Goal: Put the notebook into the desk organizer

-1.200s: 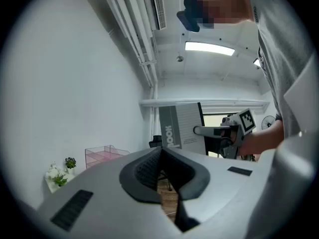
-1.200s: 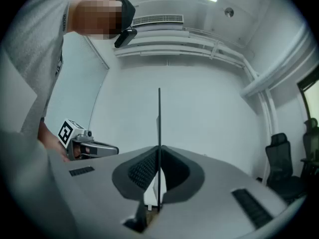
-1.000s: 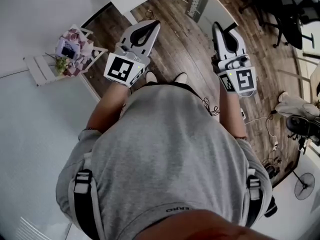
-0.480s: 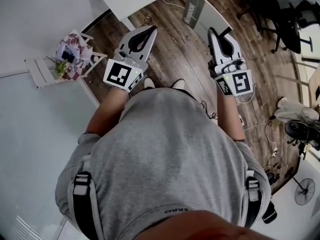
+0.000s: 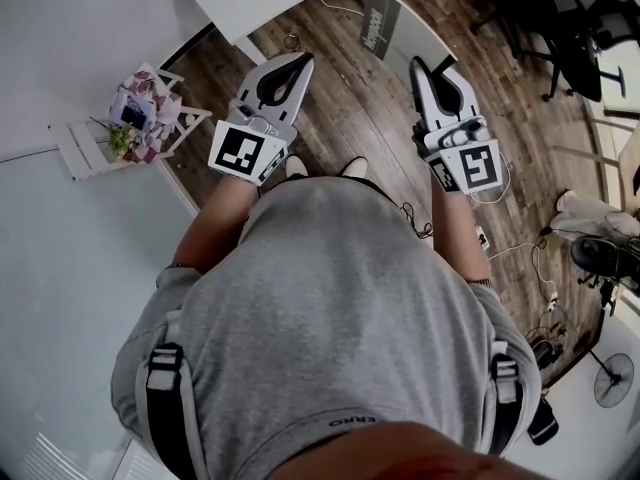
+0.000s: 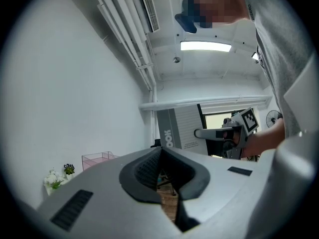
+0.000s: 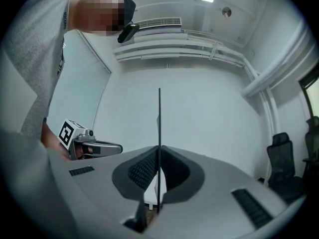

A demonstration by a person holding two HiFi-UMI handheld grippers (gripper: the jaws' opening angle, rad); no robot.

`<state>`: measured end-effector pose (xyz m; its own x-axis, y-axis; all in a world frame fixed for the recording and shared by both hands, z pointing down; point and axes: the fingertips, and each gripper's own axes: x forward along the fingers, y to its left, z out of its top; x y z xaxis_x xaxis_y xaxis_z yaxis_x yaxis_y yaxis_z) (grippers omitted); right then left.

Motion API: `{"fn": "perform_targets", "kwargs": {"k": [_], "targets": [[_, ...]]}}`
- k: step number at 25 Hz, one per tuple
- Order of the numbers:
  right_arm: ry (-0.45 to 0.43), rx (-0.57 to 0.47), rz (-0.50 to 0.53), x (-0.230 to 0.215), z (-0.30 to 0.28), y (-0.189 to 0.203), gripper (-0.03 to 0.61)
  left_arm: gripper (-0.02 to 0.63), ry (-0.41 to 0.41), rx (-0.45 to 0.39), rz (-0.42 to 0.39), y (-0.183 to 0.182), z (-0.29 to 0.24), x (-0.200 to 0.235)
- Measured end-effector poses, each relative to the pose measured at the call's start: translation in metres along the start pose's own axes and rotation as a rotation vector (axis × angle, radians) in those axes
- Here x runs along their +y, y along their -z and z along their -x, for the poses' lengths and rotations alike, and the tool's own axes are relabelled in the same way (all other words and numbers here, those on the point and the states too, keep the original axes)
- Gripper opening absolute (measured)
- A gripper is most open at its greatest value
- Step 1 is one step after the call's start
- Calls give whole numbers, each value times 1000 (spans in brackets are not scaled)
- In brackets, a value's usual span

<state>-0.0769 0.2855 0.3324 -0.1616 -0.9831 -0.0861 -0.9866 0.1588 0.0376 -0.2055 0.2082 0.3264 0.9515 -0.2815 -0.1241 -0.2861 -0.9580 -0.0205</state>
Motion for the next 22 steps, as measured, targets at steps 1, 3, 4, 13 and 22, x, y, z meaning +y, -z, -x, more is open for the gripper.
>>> {"fn": "perform_targets", "kwargs": {"k": [1,3,4,13,22], "targets": [[-1,2,-1,-2,2,1,15,18,2,0,0,0,-2,-3],[-3,1,-3,-6,8,0,15,18,4,0,-3,0,-8,-9],[-3,-1,-4,-9,11,-1,15,18,4,1,-5,0,-11,-12],[-18,-20,-7,-39,44,-4,15,18,5,7,-13,1,-40,-50],[-26,-50,-20,-69,46,-11,15,20,-33,24,-20,9,-72,-60]]}}
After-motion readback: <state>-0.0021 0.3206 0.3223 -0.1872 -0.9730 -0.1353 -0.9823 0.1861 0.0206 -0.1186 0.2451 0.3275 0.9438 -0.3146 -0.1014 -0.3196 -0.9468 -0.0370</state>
